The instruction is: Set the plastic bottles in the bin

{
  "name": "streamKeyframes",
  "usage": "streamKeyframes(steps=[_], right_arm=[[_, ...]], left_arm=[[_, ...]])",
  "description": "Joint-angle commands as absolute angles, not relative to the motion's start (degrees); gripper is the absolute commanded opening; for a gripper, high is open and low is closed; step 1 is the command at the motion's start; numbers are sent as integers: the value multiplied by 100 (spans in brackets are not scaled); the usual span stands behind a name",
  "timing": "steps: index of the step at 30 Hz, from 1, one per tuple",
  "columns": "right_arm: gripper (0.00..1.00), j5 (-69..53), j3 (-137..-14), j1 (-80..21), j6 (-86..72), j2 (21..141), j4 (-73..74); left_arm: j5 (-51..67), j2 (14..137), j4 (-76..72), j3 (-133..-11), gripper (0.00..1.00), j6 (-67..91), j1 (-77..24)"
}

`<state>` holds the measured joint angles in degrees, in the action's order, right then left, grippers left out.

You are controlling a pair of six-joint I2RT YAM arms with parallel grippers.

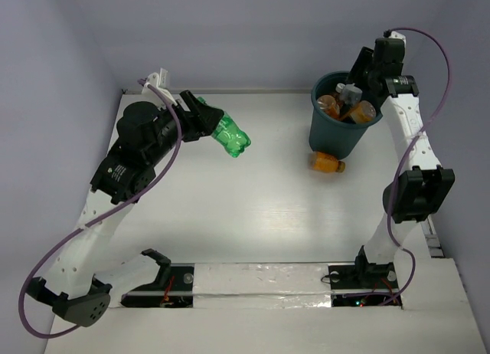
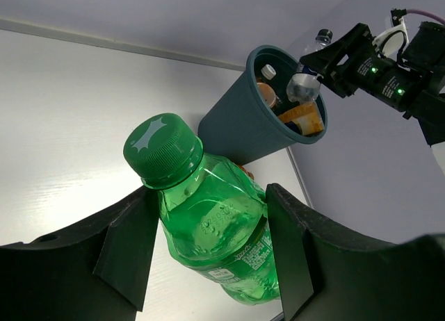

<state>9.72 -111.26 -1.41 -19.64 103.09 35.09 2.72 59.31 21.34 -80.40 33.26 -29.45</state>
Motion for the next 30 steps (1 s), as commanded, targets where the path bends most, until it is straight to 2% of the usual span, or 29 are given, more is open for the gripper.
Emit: streamKeyframes(steps=[1, 4, 5, 7, 8, 12, 16, 19, 21, 22, 23, 25, 30], right_arm=[[59, 1712, -11417, -88, -2215, 10309, 3024], [64, 1907, -11268, -88, -2215, 10222, 2901], [75, 1899, -11154, -88, -2197, 10196, 2831], [81, 1951, -11110, -88, -2215, 10125, 2874], [88, 1960, -11014, -88, -2232, 10090, 2900], [93, 1820, -10584, -88, -2364, 9757, 2769], [93, 1679, -10328, -88, -2452, 9221, 2638], [89, 1600, -10013, -88, -2531, 8492, 2470], [71, 1468, -9783, -88, -2566, 7870, 2233], [56, 1424, -9687, -88, -2584, 7675, 2180], [29, 1319, -9494, -88, -2601, 7481, 2136], [4, 1083, -9300, -88, -2707, 6929, 2171], [4, 195, -8002, -88, -2962, 5706, 1952]], left_arm=[[369, 5924, 1503, -8095, 21, 3305, -2909], [413, 6029, 1389, -8095, 21, 3322, -2909], [439, 6064, 1345, -8103, 21, 3331, -2909], [536, 6213, 1187, -8165, 20, 3357, -2909], [571, 6292, 1152, -8200, 20, 3357, -2909], [519, 6696, 993, -8542, 19, 3200, -3032], [387, 7302, 827, -9147, 18, 3059, -3242], [53, 7846, 765, -9779, 17, 2848, -3541], [-367, 8172, 738, -10149, 17, 2664, -3901], [-474, 8539, 747, -10560, 17, 2602, -4007], [-596, 8734, 738, -10765, 17, 2549, -4164], [-878, 9330, 738, -11430, 16, 2444, -4306], [-1826, 10598, 616, -12760, 16, 2303, -4544]])
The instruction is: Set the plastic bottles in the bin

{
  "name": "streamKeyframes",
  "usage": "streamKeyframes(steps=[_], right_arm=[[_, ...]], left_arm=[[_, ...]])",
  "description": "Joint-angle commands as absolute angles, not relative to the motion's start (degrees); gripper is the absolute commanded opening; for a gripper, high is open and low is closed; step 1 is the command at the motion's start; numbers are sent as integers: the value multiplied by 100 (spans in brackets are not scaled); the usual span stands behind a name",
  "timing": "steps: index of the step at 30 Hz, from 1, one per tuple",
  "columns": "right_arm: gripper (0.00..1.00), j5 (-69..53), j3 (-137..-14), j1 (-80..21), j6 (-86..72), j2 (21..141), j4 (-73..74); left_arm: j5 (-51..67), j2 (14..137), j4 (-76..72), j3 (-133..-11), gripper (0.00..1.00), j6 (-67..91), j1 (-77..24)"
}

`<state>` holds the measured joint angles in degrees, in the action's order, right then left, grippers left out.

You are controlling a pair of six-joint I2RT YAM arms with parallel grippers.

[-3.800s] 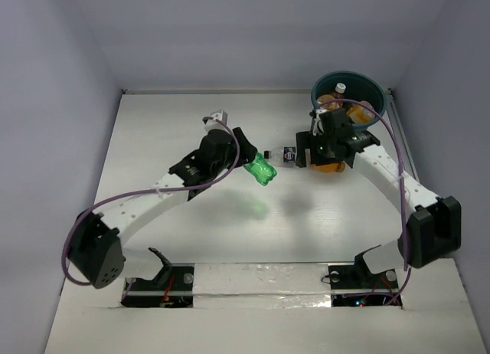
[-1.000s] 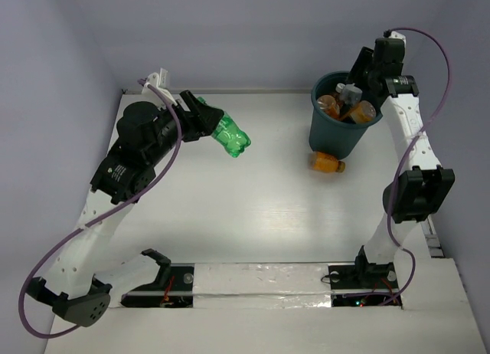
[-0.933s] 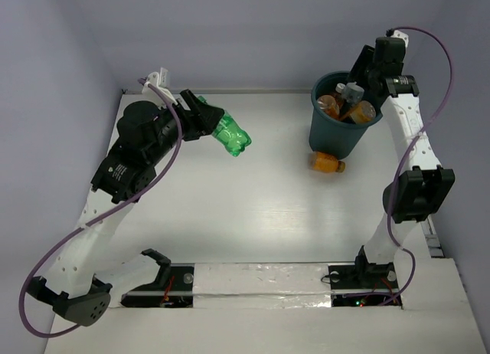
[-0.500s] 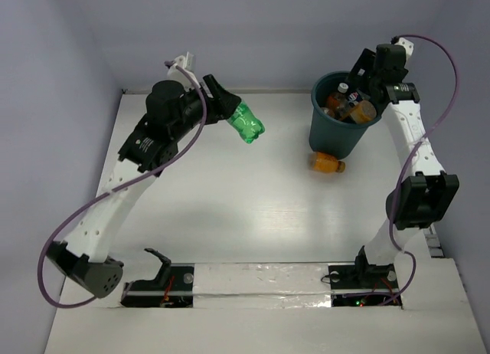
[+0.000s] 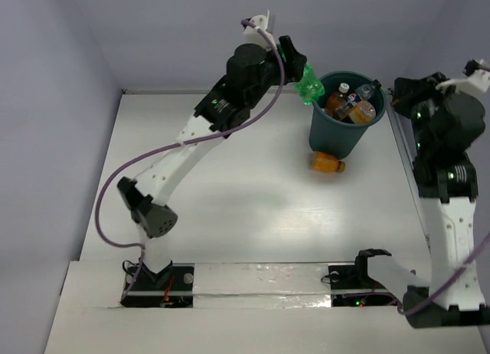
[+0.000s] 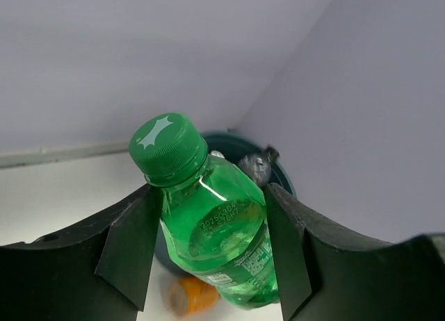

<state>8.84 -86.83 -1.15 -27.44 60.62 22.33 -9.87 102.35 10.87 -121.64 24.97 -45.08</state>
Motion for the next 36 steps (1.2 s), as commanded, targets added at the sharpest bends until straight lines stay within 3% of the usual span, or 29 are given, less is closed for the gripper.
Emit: streamKeyframes(steps=[1, 6, 11, 16, 18, 19, 22, 24, 30, 34, 36], right_arm=[[4, 124, -7876, -88, -2953, 5530, 1969], [5, -210, -7419, -88, -3058, 4530, 2548], [5, -641, -6487, -342, -3278, 3806, 2733], [5, -624, -6319, -457, -3112, 3481, 2970], [5, -650, -6311, -510, -3007, 3463, 3050], [6, -659, -6302, -510, -2954, 3454, 3076], [8, -598, -6170, -510, -2804, 3463, 3129], [9, -597, -6021, -510, -2795, 3437, 2998], [10, -703, -5151, -510, -2638, 3498, 2865], [11, -580, -4660, -510, -2811, 3621, 3015], [17, -519, -4212, -510, -3336, 3647, 2787]], left_arm=[[-1872, 11009, 433, -13145, 16, 2346, -4596], [-2538, 12145, 71, -14264, 16, 2505, -4807], [-3181, 12401, -1289, -13693, 18, 2381, -5054], [-3287, 13164, -1362, -14334, 22, 2190, -5282], [-3261, 13297, -1389, -14318, 35, 2171, -5353], [-3261, 13289, -1389, -14248, 58, 2180, -5353], [-3190, 13158, -1424, -14072, 87, 2171, -5353], [-3156, 13035, -1459, -14028, 93, 1978, -5353], [-2779, 12139, -1468, -13782, 93, 1592, -5353], [-2313, 10842, -1179, -12486, 80, 1722, -5353], [-2050, 10330, -1073, -11746, 73, 1897, -5353]])
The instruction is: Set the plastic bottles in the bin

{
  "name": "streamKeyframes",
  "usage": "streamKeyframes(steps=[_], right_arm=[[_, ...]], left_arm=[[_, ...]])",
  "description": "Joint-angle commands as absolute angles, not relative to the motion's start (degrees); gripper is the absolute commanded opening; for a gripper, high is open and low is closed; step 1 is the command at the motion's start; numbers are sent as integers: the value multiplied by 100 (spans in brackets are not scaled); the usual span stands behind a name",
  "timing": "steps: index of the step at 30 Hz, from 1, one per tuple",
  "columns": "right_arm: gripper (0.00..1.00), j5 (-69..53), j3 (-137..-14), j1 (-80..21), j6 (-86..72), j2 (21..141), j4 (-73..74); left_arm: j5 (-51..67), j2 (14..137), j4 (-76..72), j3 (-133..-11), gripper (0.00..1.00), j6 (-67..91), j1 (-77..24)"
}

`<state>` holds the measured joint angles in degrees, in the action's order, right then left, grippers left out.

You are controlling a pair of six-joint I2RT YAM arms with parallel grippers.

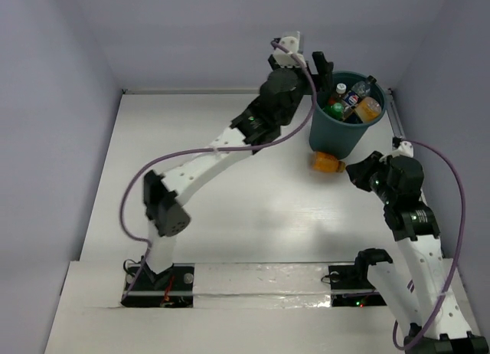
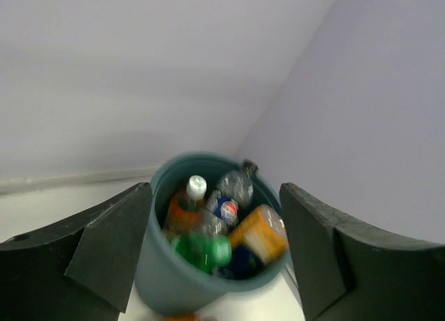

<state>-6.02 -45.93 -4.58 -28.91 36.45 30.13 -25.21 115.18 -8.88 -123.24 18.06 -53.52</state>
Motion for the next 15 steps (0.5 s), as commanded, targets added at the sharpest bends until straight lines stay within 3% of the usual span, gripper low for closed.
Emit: streamKeyframes(steps=[1, 2, 5, 7, 8, 11, 15], right_arm=[[22, -536, -4036, -510, -3583, 3656, 2647], [36, -554, -3860, -510, -3795, 3665, 2324], [60, -344, -3306, -510, -4639, 3744, 1822], [67, -81, -3164, -510, -5070, 3840, 1732], [77, 295, -3138, -510, -5219, 3980, 1714], [91, 553, -2989, -510, -5790, 4174, 1382], [100, 658, -2777, -510, -6432, 5015, 660]], left_arm=[[-1952, 9779, -1046, -10881, 71, 2012, -5353], [-1882, 9495, -1046, -10455, 68, 2256, -5353], [-1697, 8396, -1151, -8714, 65, 2757, -5353], [-1582, 7651, -1160, -7984, 64, 2961, -5353], [-1573, 7412, -1091, -7398, 64, 3119, -5353], [-1564, 6602, -792, -6514, 64, 3313, -5353], [-1459, 5828, -475, -5706, 63, 3585, -5353]])
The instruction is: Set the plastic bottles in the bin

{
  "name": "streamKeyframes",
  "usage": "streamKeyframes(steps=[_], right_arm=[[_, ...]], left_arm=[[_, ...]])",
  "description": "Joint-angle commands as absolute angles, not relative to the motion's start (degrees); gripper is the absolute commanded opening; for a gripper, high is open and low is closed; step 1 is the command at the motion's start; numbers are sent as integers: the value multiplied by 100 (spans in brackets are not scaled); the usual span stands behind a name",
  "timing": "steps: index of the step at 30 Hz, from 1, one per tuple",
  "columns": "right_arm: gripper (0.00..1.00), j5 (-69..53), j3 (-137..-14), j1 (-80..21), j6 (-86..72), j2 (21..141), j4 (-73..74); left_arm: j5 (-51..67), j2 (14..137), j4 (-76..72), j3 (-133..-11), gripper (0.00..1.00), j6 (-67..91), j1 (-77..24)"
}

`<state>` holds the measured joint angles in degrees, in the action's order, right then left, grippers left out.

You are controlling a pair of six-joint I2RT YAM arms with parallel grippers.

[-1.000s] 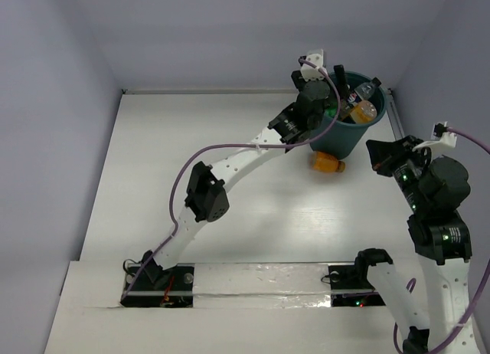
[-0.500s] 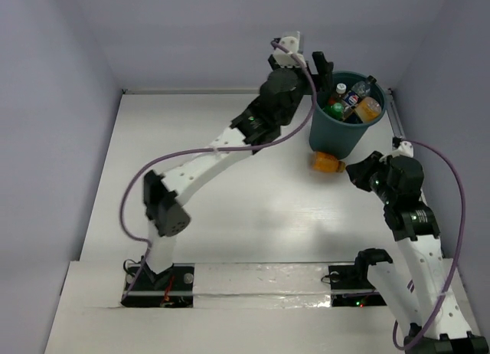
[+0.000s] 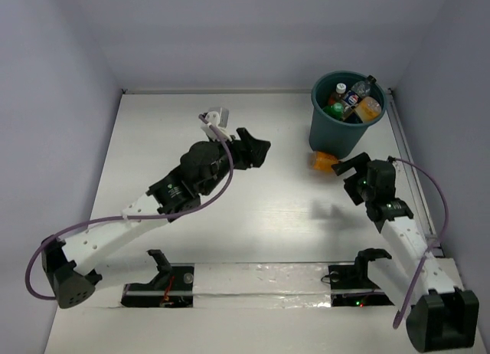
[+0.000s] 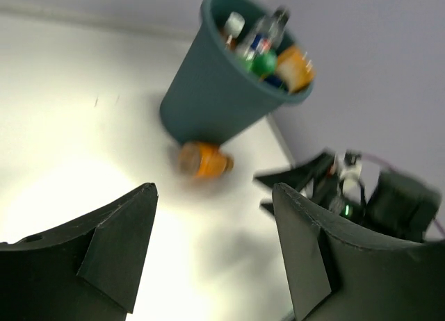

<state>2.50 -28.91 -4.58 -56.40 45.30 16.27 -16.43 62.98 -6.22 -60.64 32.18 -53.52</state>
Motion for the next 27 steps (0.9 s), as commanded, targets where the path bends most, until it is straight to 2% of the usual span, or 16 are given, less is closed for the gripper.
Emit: streamKeyframes(steps=[1, 10, 19, 27], right_arm=[[100, 755, -2812, -510, -6512, 5201, 633], [100, 1063, -3155, -562, -7856, 6424, 62], [100, 1564, -3629, -1160, -9209, 7364, 53], [99, 1801, -3648, -1397, -9782, 7901, -492]], left_arm=[[-1424, 5575, -422, -5574, 63, 3699, -5353], [-958, 4378, -9, -4440, 63, 3929, -5405], [-642, 4122, 343, -4412, 63, 3657, -5405], [-475, 4008, 589, -4465, 63, 3674, -5405]])
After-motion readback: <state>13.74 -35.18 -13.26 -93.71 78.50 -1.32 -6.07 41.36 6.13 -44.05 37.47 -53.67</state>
